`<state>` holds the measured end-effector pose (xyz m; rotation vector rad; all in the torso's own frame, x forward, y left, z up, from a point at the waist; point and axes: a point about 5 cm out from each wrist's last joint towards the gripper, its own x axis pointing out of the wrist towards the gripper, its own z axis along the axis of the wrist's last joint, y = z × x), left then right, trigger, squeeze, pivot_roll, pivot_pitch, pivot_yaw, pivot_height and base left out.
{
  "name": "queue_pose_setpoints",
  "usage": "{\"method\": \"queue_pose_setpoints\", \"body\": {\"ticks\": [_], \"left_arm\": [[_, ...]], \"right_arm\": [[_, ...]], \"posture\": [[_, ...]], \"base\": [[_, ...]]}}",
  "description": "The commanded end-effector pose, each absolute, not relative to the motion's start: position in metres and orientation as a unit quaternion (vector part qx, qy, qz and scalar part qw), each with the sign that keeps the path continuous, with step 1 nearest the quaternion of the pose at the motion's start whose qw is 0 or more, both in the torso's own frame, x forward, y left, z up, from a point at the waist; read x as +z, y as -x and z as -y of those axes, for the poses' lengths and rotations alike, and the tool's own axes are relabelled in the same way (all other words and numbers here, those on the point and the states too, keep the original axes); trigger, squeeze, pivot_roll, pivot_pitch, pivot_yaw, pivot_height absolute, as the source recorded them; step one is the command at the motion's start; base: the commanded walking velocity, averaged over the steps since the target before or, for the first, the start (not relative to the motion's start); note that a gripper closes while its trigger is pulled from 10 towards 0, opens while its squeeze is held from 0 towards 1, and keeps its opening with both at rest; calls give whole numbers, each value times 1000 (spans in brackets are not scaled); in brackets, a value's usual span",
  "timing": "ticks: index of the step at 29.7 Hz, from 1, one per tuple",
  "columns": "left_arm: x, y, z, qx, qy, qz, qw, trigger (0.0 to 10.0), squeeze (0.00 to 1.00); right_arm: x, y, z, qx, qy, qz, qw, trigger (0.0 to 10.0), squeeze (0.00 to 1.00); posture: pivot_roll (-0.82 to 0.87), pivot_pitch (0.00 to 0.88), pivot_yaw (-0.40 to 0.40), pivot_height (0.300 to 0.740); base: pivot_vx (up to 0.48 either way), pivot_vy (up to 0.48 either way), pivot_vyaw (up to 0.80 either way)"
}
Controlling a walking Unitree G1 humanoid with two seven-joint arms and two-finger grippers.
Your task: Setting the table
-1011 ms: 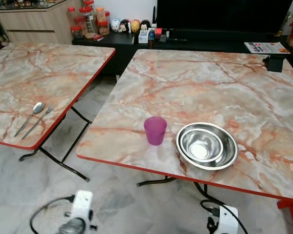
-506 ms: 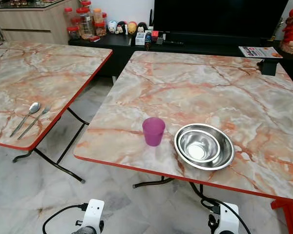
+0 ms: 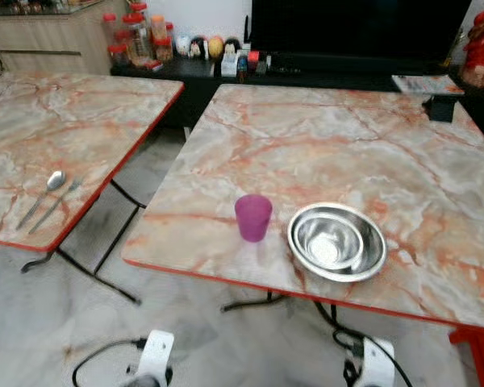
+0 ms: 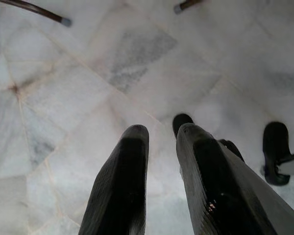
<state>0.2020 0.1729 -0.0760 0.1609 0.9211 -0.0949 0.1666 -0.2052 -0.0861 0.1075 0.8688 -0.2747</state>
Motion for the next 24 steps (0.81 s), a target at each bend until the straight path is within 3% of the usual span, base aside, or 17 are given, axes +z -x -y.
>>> {"method": "queue_pose_setpoints", "body": {"ticks": [1,15,19,24], "left_arm": [[-77,-200,-176,-45,-85,-451,887,10000,0],[-76,-201,-178,-47,-95,-452,886,10000,0],[-77,-199,-179,-48,-96,-454,885,10000,0],[-78,-198,-179,-51,-100,-456,883,10000,0]], "right_arm": [[-86,-168,203,-135,-56,-417,897,10000,0],[-87,-167,202,-136,-59,-421,895,10000,0],[-87,-166,202,-135,-59,-424,894,10000,0],[-87,-165,202,-136,-56,-421,895,10000,0]], "posture": [[-39,0,33,740],[-44,0,42,740],[-43,0,43,740],[-49,0,46,740]], "base": [[0,341,0],[0,376,0],[0,390,-673],[0,0,0]]}}
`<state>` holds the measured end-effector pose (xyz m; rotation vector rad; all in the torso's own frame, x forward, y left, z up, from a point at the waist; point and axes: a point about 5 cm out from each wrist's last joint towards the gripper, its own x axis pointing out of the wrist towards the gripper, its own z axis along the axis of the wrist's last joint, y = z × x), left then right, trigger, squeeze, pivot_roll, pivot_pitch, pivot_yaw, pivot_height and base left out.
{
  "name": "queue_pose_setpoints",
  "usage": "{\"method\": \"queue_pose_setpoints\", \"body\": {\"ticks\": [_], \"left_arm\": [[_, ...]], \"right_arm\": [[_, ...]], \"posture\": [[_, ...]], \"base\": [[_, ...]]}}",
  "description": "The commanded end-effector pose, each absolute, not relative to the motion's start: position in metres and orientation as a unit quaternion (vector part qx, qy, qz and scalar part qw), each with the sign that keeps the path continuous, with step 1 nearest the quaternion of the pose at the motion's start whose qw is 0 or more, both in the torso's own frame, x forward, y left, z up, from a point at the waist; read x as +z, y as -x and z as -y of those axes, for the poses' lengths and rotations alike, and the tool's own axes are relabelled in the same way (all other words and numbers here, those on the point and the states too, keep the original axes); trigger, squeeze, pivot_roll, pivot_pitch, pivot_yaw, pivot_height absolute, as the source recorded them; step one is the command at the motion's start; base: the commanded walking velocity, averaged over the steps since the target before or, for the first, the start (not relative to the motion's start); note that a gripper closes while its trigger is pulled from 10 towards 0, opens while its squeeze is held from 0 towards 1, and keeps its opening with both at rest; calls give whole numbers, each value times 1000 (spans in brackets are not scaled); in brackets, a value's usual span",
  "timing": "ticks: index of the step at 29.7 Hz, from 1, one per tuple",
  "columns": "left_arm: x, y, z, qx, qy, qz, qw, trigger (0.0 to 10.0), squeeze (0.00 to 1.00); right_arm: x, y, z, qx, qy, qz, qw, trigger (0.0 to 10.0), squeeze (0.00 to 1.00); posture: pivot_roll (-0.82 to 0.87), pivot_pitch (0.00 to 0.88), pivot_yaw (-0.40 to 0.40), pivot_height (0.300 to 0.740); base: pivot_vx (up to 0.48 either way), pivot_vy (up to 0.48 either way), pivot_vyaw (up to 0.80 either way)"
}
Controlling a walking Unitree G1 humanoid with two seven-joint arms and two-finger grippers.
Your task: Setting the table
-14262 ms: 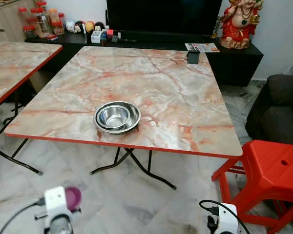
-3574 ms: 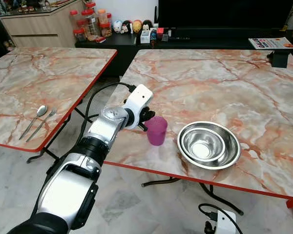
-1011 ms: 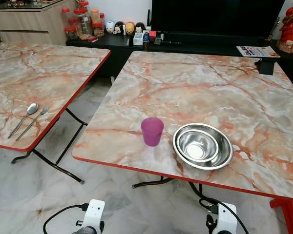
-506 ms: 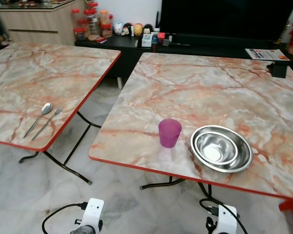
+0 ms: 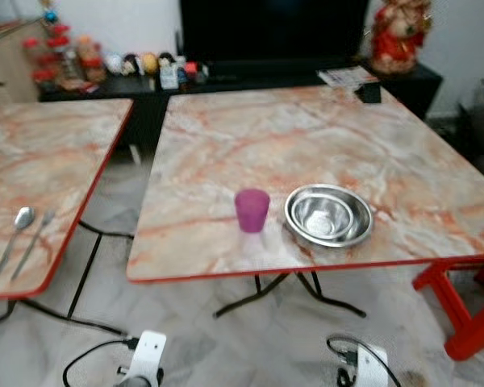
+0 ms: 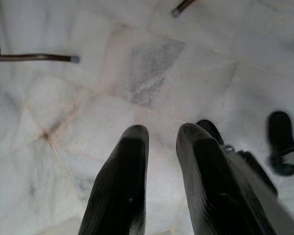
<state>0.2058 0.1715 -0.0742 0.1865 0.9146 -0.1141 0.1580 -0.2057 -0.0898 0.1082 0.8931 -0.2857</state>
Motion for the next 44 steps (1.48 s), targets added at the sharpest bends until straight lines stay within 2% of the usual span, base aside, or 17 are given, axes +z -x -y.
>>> {"method": "queue_pose_setpoints", "body": {"ticks": [1,9,16,44], "left_arm": [[-78,-198,-179,-52,-101,-456,883,10000,0],[-76,-202,-180,-53,-106,-453,884,10000,0],[-76,-202,-181,-50,-106,-453,884,10000,0],[-74,-204,-184,-50,-113,-451,884,10000,0]], "right_arm": [[-87,-165,203,-137,-58,-418,896,10000,0],[-86,-167,202,-136,-58,-415,898,10000,0],[-86,-168,201,-136,-60,-413,898,10000,0],[-87,-167,196,-138,-69,-413,898,10000,0]], "posture": [[-47,0,47,740],[-44,0,49,740],[-40,0,51,740],[-29,0,61,740]], "base": [[0,0,0],[0,0,0],[0,351,0],[0,480,0]]}}
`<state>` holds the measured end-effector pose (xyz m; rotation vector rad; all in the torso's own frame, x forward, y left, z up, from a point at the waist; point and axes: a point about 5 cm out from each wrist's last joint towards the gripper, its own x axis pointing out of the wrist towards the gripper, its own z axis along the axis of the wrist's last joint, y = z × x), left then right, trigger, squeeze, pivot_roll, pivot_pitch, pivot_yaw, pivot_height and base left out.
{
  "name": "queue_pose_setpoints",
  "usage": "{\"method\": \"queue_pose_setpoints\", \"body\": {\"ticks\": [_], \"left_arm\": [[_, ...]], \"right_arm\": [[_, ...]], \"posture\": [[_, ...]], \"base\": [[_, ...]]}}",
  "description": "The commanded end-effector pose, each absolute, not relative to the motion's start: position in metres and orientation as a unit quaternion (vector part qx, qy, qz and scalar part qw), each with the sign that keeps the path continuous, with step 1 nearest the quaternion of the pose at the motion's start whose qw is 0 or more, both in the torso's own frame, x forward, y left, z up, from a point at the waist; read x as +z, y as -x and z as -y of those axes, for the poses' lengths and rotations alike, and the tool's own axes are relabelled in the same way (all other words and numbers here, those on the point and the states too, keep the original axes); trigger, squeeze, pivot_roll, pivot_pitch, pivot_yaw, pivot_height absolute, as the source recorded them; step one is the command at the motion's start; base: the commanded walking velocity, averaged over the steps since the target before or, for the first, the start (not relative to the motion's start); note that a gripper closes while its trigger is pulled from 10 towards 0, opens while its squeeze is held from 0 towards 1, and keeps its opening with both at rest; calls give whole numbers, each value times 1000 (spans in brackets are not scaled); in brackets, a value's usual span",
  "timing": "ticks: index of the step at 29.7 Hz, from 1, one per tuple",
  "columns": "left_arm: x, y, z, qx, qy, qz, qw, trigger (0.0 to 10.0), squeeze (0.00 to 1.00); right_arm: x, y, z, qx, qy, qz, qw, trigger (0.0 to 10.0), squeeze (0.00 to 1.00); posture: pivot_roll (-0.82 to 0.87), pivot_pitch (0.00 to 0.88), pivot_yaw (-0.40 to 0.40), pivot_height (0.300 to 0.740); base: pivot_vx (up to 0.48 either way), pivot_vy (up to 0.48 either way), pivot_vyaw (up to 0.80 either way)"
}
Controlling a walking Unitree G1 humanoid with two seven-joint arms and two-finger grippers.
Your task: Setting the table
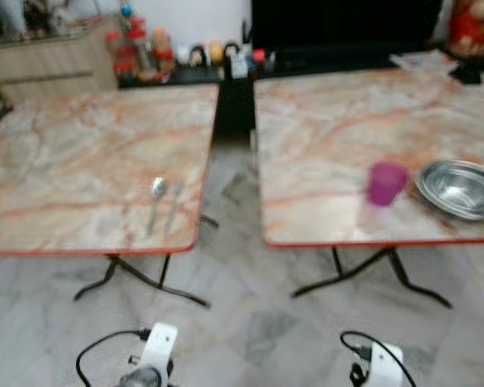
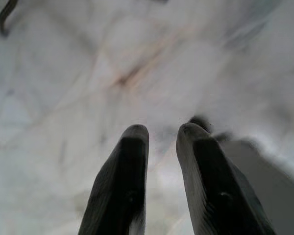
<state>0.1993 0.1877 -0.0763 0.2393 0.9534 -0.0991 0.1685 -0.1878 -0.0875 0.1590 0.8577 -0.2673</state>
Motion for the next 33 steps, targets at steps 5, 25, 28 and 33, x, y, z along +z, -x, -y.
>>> {"method": "queue_pose_setpoints", "body": {"ticks": [5,25,28,33], "left_arm": [[-74,-204,-183,-53,-115,-451,884,10000,0],[-74,-205,-183,-55,-118,-450,883,10000,0],[-74,-205,-183,-56,-119,-450,883,10000,0],[-74,-206,-181,-59,-123,-446,885,10000,0]], "right_arm": [[-87,-166,197,-139,-69,-414,897,10000,0],[-86,-168,195,-135,-70,-408,900,10000,0],[-86,-169,195,-135,-70,-408,900,10000,0],[-86,-169,195,-131,-67,-409,901,10000,0]], "posture": [[-28,0,61,740],[-30,0,64,740],[-30,0,65,740],[-31,0,66,740]], "base": [[0,480,0],[0,480,0],[0,480,0],[0,218,0]]}}
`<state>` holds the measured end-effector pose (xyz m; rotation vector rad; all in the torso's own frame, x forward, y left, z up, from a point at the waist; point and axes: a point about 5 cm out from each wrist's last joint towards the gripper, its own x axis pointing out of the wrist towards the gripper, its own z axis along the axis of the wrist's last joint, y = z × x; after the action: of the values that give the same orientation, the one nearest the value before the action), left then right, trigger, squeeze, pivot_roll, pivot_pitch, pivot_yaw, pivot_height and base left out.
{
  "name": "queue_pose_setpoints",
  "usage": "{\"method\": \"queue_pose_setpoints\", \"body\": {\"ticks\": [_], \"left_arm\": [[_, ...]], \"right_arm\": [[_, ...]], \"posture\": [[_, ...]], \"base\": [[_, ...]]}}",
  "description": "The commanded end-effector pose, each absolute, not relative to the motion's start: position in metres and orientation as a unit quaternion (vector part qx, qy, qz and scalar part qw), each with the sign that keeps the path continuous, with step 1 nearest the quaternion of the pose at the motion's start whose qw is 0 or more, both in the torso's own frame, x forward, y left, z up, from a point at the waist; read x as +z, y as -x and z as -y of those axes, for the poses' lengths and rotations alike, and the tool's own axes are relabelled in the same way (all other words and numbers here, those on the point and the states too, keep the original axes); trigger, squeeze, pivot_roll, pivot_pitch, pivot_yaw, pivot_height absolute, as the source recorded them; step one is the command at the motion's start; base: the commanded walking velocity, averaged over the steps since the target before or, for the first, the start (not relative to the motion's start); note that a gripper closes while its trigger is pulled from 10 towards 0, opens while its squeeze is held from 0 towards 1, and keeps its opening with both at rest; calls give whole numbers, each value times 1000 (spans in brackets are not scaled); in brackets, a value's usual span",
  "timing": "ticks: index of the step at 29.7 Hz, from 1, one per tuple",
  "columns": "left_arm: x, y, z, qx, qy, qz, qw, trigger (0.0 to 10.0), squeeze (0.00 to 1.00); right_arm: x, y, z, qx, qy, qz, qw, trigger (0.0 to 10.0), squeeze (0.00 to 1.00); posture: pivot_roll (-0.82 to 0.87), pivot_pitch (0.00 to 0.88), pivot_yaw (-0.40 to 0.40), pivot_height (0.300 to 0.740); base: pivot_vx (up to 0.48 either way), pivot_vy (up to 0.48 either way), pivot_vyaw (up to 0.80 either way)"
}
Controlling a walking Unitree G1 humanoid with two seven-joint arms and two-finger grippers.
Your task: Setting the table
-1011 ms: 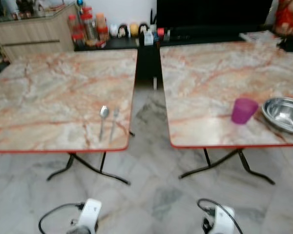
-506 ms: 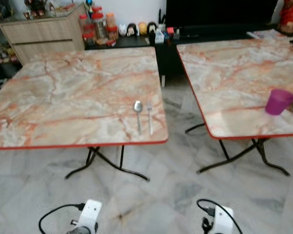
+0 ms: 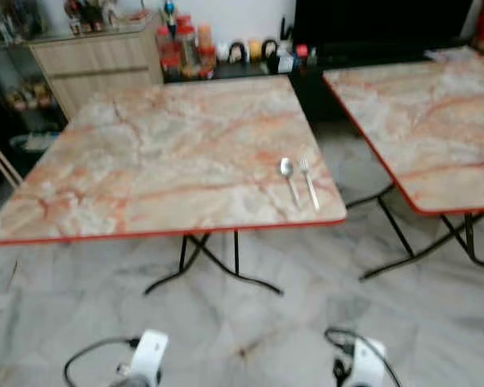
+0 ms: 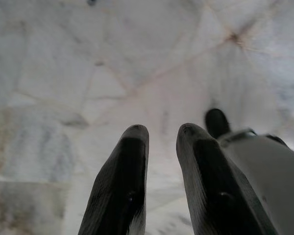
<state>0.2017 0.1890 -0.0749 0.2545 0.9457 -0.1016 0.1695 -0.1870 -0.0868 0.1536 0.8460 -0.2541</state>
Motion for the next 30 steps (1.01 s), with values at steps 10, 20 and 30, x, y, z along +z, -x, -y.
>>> {"method": "queue_pose_setpoints", "body": {"ticks": [10,20,30], "left_arm": [[-71,-211,-175,-64,-117,-429,893,10000,0],[-64,-222,-169,-54,-87,-398,912,10000,0],[-62,-224,-170,-45,-85,-387,917,10000,0]], "right_arm": [[-79,-182,191,-113,-63,-381,916,10000,0],[-64,-206,194,-107,-59,-327,937,10000,0],[-14,-264,186,-66,-27,-173,982,10000,0]], "posture": [[-33,0,68,740],[-21,0,60,740],[-24,0,59,740]], "base": [[0,0,0],[0,0,0],[0,0,0]]}}
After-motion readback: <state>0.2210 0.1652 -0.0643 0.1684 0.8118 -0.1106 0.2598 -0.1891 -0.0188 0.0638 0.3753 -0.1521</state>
